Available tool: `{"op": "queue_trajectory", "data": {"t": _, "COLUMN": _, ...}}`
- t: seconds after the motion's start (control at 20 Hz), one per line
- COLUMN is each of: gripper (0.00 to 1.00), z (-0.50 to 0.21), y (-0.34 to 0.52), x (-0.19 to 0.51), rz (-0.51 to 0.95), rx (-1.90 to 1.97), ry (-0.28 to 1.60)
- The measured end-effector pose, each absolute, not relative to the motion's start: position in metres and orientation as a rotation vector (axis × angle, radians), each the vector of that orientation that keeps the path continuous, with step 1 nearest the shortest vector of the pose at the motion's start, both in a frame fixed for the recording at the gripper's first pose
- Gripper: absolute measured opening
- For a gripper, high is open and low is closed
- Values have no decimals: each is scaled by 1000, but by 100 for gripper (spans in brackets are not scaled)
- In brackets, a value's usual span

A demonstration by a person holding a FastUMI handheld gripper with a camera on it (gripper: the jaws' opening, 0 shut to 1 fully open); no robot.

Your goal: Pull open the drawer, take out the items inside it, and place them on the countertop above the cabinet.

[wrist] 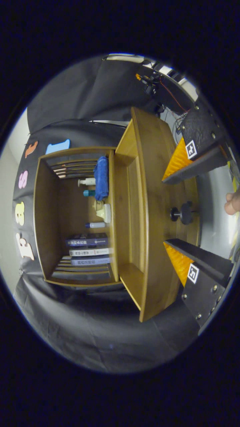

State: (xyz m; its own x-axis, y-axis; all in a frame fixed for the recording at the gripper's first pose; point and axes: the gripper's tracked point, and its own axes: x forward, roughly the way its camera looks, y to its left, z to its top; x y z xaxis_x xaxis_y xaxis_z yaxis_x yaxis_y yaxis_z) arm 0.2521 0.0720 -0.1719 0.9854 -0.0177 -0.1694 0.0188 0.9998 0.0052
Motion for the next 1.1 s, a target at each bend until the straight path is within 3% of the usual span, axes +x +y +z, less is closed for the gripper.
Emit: {"op": "queue_trajectory", "data": {"t": 1.1, "gripper": 99, "z": -181, "y": 87, "x": 342, "rz": -4, "rx": -7, "ry": 150}}
